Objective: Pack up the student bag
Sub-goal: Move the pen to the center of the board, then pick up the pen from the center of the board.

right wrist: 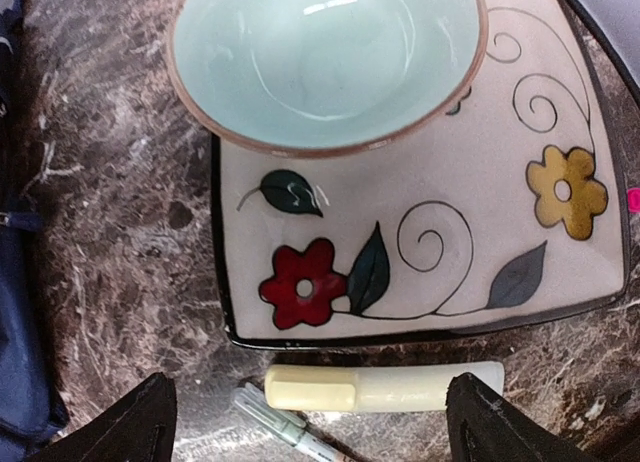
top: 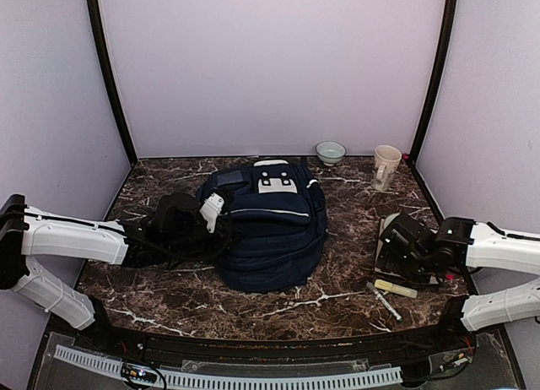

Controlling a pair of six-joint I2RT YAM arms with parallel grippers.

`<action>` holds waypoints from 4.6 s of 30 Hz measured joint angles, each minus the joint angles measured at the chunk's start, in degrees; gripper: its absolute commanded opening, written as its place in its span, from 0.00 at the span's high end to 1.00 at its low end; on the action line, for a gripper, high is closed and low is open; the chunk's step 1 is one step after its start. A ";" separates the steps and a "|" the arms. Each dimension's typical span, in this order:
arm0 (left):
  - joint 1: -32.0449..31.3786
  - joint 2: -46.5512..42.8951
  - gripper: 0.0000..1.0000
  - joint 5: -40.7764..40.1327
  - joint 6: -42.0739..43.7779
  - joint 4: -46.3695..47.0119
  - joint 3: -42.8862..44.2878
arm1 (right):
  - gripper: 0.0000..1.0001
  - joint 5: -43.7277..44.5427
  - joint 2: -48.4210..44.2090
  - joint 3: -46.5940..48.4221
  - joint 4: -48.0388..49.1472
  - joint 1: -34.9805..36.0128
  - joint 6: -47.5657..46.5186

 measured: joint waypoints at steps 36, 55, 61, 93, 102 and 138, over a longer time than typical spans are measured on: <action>0.00 -0.09 0.51 1.62 -0.04 3.02 -1.81 | 0.00 -26.60 4.09 -8.52 13.35 -14.16 -15.28; 0.00 -3.54 0.51 0.22 -0.83 0.52 -1.60 | 0.00 -26.08 23.21 1.81 28.13 -3.37 -31.21; 0.00 -3.52 0.51 0.17 -0.85 0.48 -1.62 | 0.00 -25.77 16.98 -2.27 31.19 -3.08 -39.01; 0.00 -5.64 0.51 -0.09 -0.87 -1.73 -2.01 | 0.19 -36.17 22.69 -1.31 34.40 6.62 -46.18; 0.00 -7.78 0.51 -0.52 -0.90 -2.38 -2.99 | 0.10 -26.27 20.22 4.22 29.46 9.09 -48.11; 0.11 -9.05 0.51 -1.60 -0.87 -2.25 -4.46 | 0.52 -20.68 30.71 5.51 31.12 13.55 -38.93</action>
